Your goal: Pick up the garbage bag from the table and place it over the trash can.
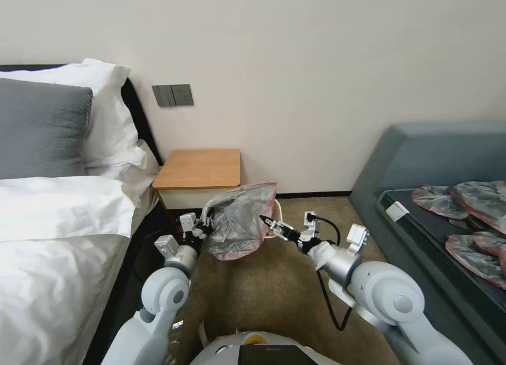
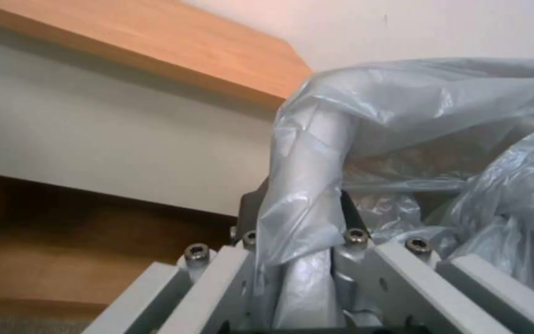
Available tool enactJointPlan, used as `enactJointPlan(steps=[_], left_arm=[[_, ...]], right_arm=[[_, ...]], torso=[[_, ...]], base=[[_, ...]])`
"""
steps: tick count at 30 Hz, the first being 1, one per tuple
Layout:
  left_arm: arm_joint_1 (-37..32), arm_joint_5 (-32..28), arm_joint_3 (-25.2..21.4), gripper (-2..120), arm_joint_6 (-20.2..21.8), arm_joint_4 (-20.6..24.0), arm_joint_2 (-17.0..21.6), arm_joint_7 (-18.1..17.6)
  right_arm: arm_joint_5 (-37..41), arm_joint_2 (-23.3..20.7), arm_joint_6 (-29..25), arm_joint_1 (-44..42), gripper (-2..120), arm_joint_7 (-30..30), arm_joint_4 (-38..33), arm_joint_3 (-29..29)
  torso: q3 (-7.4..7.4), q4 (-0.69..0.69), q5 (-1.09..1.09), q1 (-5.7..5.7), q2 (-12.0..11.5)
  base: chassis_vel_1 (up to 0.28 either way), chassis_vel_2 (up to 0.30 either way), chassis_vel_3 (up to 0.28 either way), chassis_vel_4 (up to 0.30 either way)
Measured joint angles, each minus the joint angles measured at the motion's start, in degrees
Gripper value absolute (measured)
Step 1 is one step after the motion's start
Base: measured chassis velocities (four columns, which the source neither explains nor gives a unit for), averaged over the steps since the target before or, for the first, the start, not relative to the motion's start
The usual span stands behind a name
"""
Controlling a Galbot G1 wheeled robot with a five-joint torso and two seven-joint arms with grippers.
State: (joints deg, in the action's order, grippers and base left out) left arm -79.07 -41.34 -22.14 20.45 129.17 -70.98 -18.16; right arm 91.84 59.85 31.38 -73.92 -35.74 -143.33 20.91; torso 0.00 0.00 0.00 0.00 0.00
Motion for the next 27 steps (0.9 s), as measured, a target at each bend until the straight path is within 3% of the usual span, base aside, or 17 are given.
enactJointPlan(steps=[16,27], left_arm=[[-0.1,0.4,-0.3,4,-0.4,2.2,0.8,0.5],[0.1,1.6,0.2,4,-0.4,2.8,0.9,1.3]], right_arm=[[2.8,1.0,-3.3,2.1,100,-4.4,0.8,-1.7],[3.1,2.2,-3.7,3.8,100,-3.8,1.9,-3.4]], torso=[[0.0,0.0,0.0,0.0,0.0],[0.0,0.01,0.0,0.0,0.0]], base=[[0.0,0.0,0.0,0.0],[0.0,0.0,0.0,0.0]])
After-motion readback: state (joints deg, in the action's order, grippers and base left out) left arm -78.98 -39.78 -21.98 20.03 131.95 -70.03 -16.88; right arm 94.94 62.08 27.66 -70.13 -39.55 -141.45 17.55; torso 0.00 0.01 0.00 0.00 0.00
